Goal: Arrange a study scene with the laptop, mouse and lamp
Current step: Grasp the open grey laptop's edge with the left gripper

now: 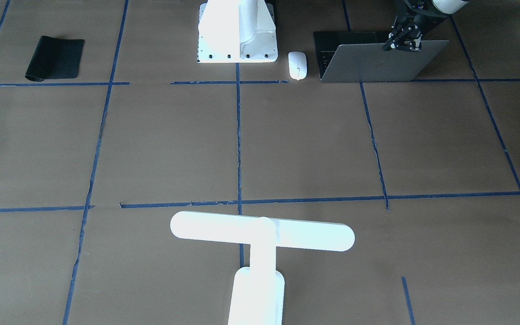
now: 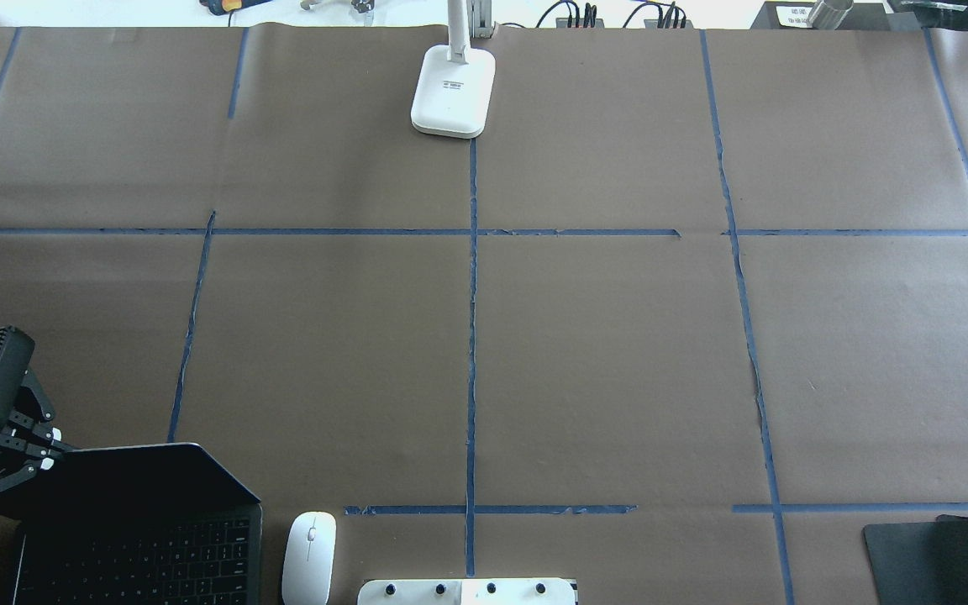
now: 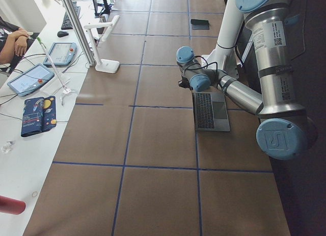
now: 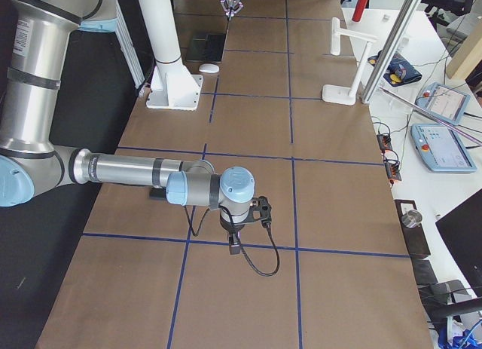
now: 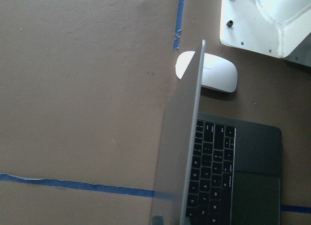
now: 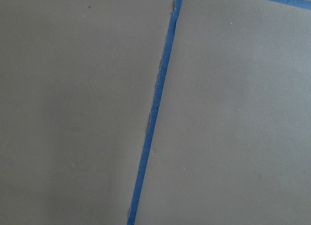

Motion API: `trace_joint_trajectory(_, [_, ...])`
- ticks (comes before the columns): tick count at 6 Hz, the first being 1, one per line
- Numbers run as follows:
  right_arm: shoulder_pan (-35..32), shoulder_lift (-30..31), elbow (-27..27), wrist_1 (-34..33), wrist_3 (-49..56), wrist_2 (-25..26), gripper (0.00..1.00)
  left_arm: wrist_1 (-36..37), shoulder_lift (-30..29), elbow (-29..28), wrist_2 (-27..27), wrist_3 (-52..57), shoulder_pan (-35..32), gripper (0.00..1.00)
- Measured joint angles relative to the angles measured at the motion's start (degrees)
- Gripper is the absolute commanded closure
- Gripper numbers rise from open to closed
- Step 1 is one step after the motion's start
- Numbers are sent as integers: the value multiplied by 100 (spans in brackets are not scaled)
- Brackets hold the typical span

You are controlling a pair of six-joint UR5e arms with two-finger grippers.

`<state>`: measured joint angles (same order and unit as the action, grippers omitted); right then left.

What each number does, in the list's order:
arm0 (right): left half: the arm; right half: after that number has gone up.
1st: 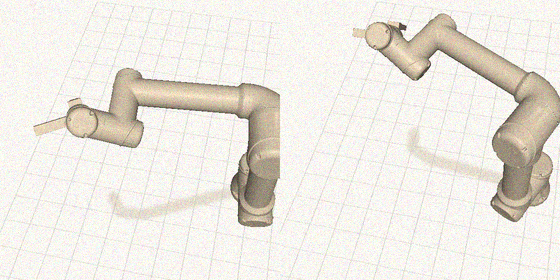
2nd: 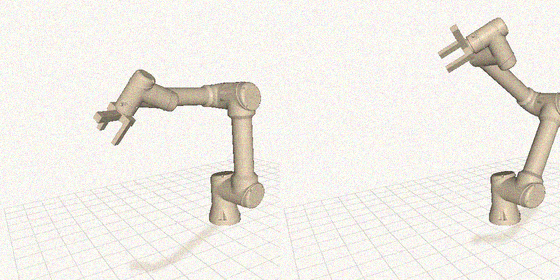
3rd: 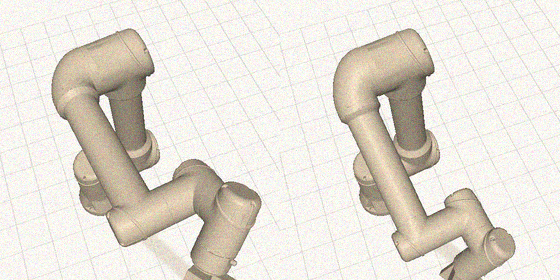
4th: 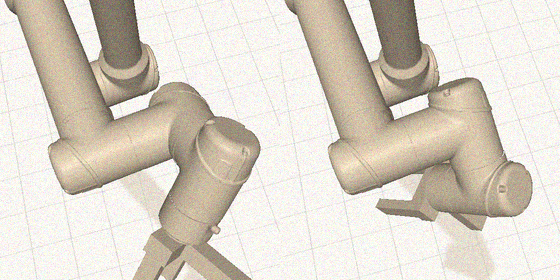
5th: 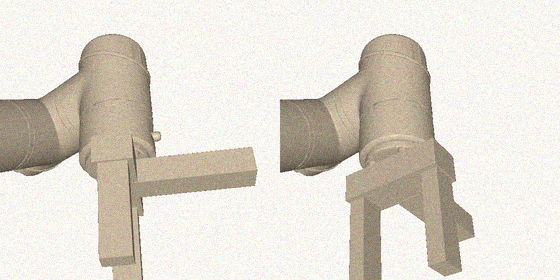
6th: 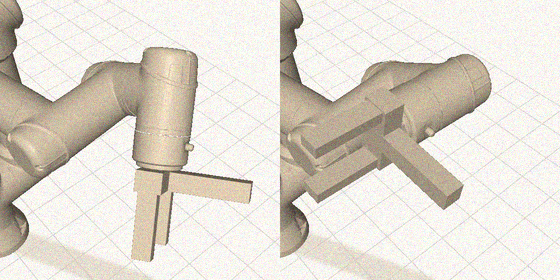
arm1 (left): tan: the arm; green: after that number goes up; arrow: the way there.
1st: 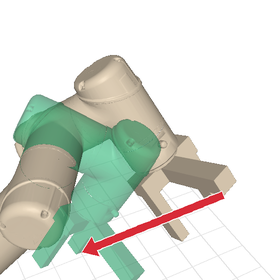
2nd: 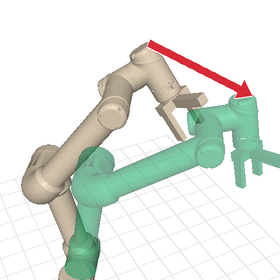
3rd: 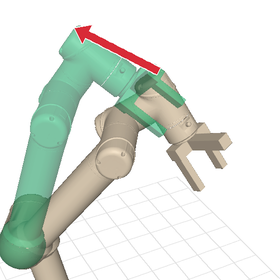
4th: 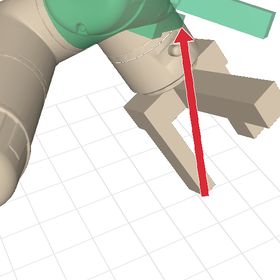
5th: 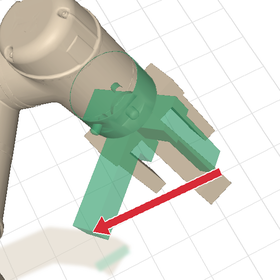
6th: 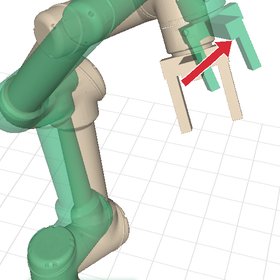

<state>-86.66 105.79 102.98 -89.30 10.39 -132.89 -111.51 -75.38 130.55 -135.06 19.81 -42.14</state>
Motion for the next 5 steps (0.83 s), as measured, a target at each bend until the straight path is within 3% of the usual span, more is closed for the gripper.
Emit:
trace_joint_trajectory(3, [0, -14, 3, 0, -2, 0, 0, 17, -67, 35, -18, 370, -410, 100])
trace_joint_trajectory(5, [0, -14, -3, -2, -2, 0, 0, 521, -516, 18, -13, 828, -641, 100])
